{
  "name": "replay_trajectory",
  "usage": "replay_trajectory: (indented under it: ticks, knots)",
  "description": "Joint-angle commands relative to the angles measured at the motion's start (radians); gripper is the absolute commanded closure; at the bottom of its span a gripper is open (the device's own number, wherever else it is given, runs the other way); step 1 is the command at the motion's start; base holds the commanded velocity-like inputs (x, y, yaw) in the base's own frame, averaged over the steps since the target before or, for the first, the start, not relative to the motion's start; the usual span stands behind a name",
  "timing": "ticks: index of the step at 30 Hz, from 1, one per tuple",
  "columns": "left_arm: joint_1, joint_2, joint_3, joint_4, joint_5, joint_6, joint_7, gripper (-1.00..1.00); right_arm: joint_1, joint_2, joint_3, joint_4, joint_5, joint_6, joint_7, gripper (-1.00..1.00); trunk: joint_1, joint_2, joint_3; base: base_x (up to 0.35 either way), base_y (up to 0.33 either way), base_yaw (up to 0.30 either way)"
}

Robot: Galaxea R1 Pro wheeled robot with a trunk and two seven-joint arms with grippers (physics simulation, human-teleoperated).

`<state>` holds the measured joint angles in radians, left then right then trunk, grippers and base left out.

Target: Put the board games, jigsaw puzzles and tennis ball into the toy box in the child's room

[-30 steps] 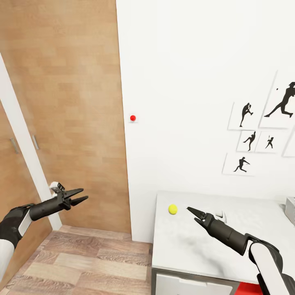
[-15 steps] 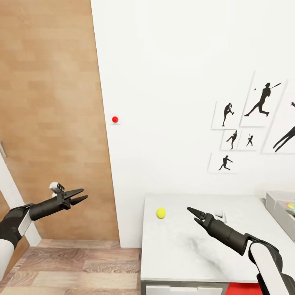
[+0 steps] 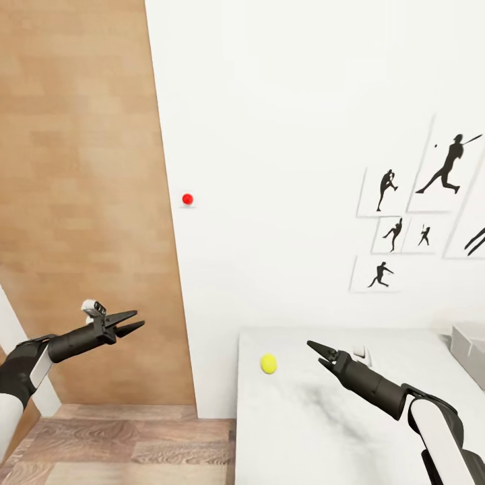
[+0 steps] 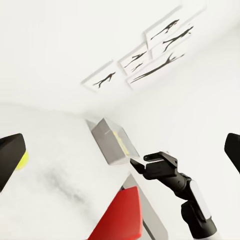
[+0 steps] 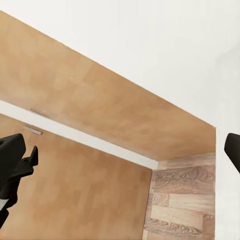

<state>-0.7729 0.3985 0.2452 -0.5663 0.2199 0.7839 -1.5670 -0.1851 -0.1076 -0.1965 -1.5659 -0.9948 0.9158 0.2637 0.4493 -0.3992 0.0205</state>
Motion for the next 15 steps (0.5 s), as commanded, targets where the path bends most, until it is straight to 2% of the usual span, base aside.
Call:
replay_trajectory:
  ticks: [1, 15]
  knots:
    - [0.0, 0.0, 0.0, 0.0, -0.001, 0.01, -0.004, -1.0, 0.0, 0.0, -0.001, 0.0, 0.007, 0.005, 0.008, -1.0, 0.001, -0.001, 0.0, 0.175, 0.026, 0.0]
    - [0.0, -0.001, 0.0, 0.0, 0.0, 0.009, -0.004, -1.0, 0.001, 0.0, -0.005, -0.011, 0.005, 0.004, 0.009, -1.0, 0.001, -0.001, 0.0, 0.033, 0.004, 0.0]
